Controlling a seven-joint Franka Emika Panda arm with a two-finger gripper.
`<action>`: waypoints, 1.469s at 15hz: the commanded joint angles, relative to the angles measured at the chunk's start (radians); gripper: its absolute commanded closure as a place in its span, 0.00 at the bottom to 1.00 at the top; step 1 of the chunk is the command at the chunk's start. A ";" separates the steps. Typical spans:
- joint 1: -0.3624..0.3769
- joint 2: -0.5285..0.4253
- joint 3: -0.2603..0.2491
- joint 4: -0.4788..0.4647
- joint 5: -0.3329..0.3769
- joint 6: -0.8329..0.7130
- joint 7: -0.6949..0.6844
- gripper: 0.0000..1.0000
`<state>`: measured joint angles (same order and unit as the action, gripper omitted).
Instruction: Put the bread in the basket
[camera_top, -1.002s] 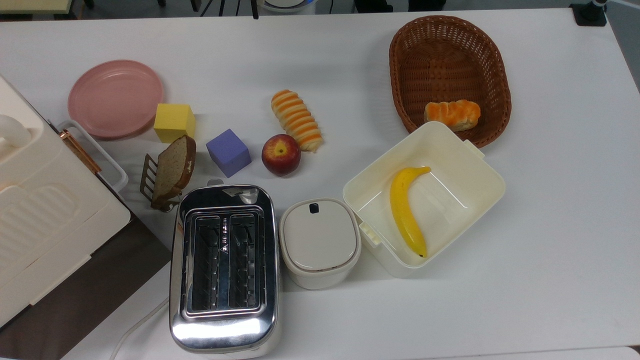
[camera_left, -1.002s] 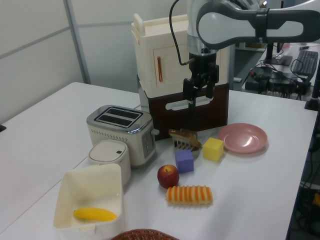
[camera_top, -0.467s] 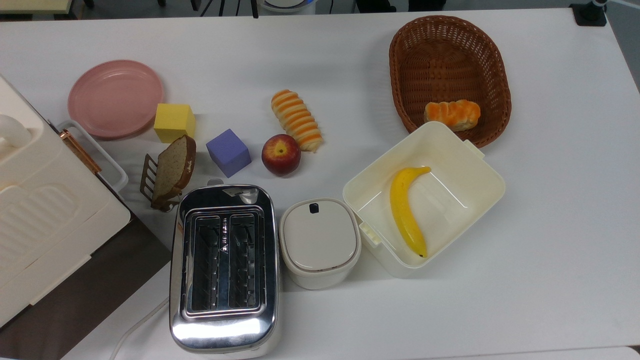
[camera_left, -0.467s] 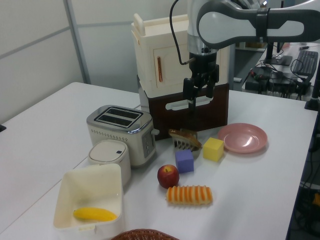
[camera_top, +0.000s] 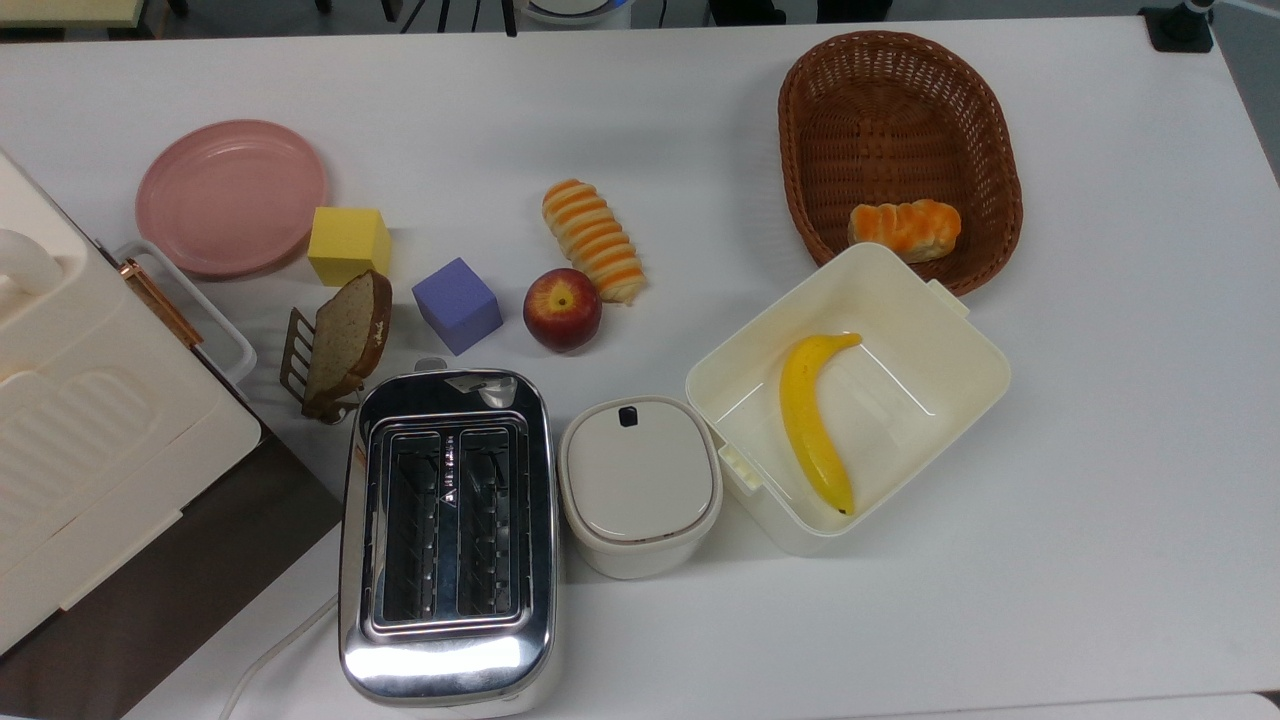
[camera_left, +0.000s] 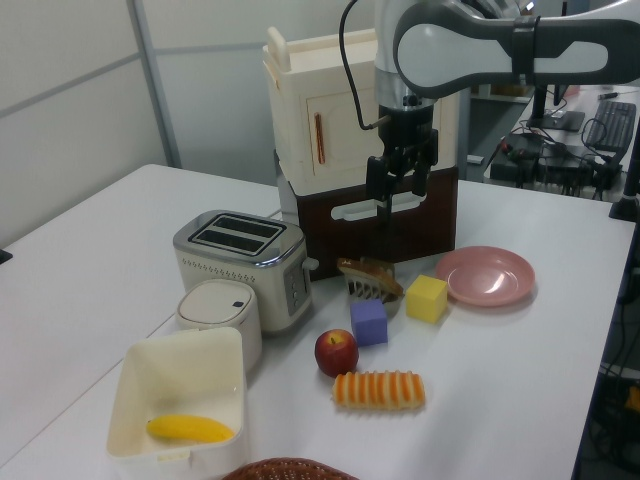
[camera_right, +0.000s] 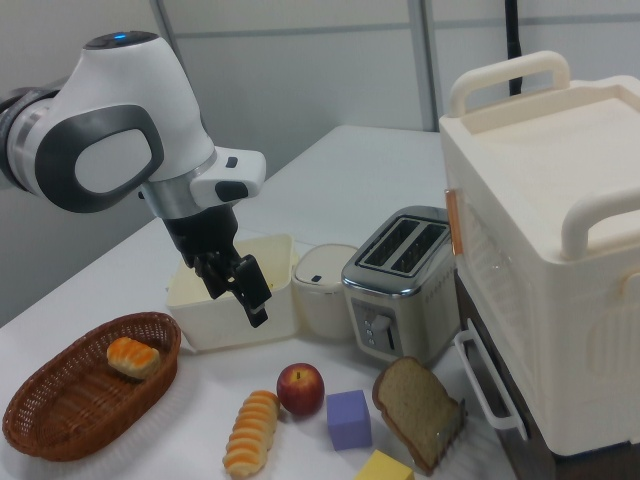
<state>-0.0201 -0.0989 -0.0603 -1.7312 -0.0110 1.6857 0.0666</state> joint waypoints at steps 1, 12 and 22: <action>-0.003 -0.027 0.004 -0.036 0.019 0.014 -0.022 0.00; 0.170 -0.033 0.008 -0.241 -0.059 0.125 -0.019 0.00; 0.226 0.024 0.007 -0.327 -0.161 0.181 -0.191 0.00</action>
<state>0.2085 -0.0817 -0.0474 -2.0279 -0.1357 1.8305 -0.0459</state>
